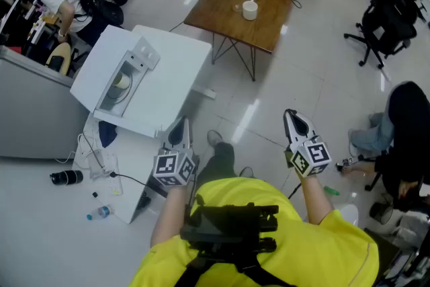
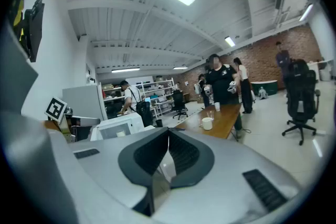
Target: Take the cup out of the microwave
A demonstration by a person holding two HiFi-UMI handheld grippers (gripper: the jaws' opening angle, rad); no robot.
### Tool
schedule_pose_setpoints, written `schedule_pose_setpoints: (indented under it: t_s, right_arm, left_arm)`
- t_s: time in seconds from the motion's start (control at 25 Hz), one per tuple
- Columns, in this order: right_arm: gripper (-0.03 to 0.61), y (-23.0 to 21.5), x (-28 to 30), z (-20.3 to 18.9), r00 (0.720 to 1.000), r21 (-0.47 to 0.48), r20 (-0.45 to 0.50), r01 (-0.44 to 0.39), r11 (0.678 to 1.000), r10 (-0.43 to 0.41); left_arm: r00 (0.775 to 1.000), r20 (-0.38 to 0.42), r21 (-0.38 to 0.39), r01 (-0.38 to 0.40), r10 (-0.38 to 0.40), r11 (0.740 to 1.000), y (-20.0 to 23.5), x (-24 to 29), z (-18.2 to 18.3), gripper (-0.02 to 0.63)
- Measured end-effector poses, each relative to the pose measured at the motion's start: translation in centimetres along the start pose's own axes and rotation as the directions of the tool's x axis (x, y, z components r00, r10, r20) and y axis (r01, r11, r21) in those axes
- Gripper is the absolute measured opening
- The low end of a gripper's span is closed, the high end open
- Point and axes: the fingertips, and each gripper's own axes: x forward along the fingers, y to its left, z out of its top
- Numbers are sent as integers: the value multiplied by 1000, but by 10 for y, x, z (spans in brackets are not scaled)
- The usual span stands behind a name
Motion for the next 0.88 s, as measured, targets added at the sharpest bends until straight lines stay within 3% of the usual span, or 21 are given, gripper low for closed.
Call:
schedule_pose_setpoints:
  t_s: [0.12, 0.24, 0.32, 0.48, 0.56, 0.64, 0.72, 0.76, 0.88]
  right_arm:
    - [8, 16, 73, 3, 999, -11, -16, -50, 999, 49]
    - [8, 52, 148, 14, 987, -61, -45, -156, 986, 154]
    - [102, 86, 200, 21, 965, -105, -85, -258, 960, 250]
    - [115, 155, 295, 24, 885, -196, -193, -459, 867, 425]
    - [200, 188, 341, 19, 834, -228, -244, -546, 806, 495]
    - [208, 222, 384, 10, 785, -216, -271, -614, 759, 558]
    - [297, 255, 417, -7, 739, -192, -298, -667, 720, 604]
    - [299, 270, 431, -18, 717, -184, -318, -689, 701, 621]
    - [383, 317, 466, -58, 652, -167, -380, -746, 645, 656]
  left_arm:
    - [998, 9, -36, -60, 60, 998, 55, 19, 1, 0]
    - [990, 28, -88, -133, 136, 987, 107, 33, 4, 0]
    - [977, 51, -136, -200, 208, 970, 145, 41, 11, 0]
    - [939, 79, -221, -312, 335, 924, 205, 49, 27, 0]
    - [925, 85, -246, -340, 370, 908, 227, 51, 32, 0]
    - [913, 73, -277, -369, 402, 887, 244, 53, 29, 0]
    - [896, 45, -306, -408, 441, 860, 253, 51, 21, 0]
    - [887, 36, -316, -427, 460, 847, 256, 50, 19, 0]
    - [845, 39, -338, -491, 533, 803, 270, 42, 16, 0]
